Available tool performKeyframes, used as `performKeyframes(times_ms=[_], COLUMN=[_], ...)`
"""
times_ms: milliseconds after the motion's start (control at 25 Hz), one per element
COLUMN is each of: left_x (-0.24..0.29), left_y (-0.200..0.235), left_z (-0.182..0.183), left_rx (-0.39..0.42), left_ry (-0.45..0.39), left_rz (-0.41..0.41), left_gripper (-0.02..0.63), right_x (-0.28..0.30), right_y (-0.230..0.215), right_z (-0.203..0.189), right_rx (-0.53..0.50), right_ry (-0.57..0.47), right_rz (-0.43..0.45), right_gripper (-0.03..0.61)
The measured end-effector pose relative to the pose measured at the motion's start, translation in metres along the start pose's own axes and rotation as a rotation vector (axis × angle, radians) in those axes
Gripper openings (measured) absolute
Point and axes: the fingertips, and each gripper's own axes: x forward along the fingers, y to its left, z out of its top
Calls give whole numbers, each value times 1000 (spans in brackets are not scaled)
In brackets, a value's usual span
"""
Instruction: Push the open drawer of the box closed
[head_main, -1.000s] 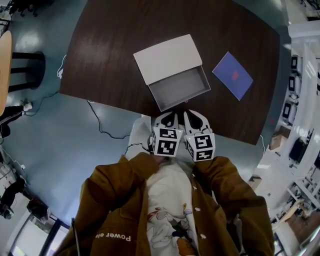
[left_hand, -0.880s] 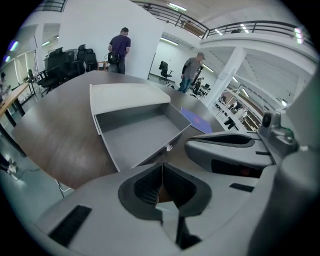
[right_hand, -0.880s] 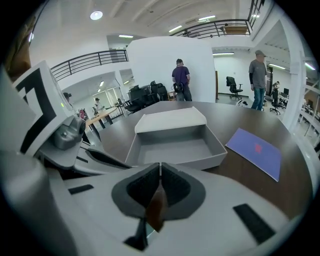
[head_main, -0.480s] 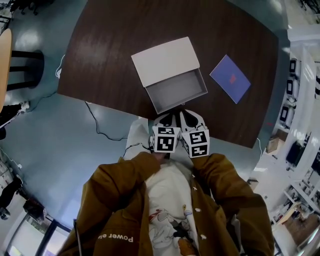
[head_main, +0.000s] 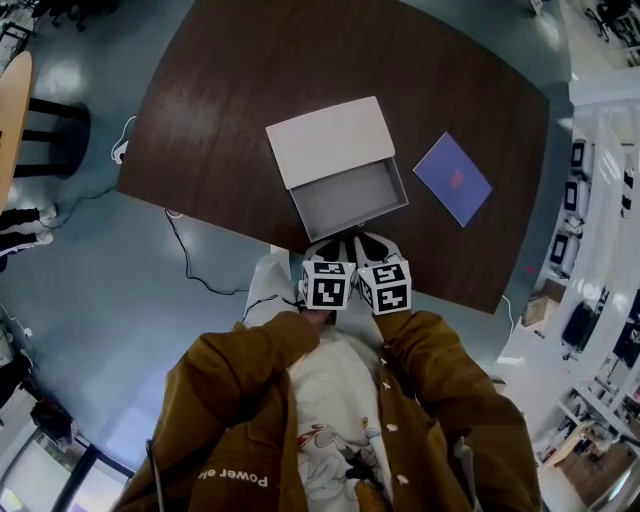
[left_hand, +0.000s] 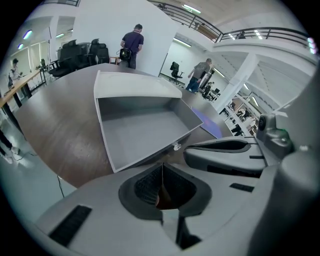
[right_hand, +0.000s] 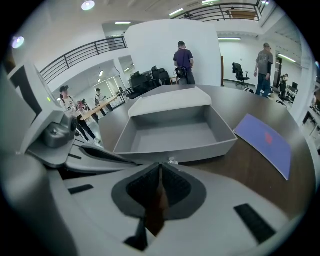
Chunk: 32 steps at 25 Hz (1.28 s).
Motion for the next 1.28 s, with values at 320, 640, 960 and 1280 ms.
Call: performKeyframes(times_ms=[320,640,960,1280], left_x=[2,2,2,5], left_y=[9,12,15,16], left_z=[1,4,12,14], left_rx=[-27,-31,-26,-20], left_ry=[5,-4,-12,1], left_rz=[29,45,60,60], left_gripper=[6,6,6,6], right_x=[9,12,17,18], right_y=[-7,-11,-13,-13], right_z=[-3,4,16,19], right_rx=[-15,-19,-14,-9], right_ry=[26,19,14,12], right_rz=[-17,-30,-33,-29], right_gripper=[12,14,14,12])
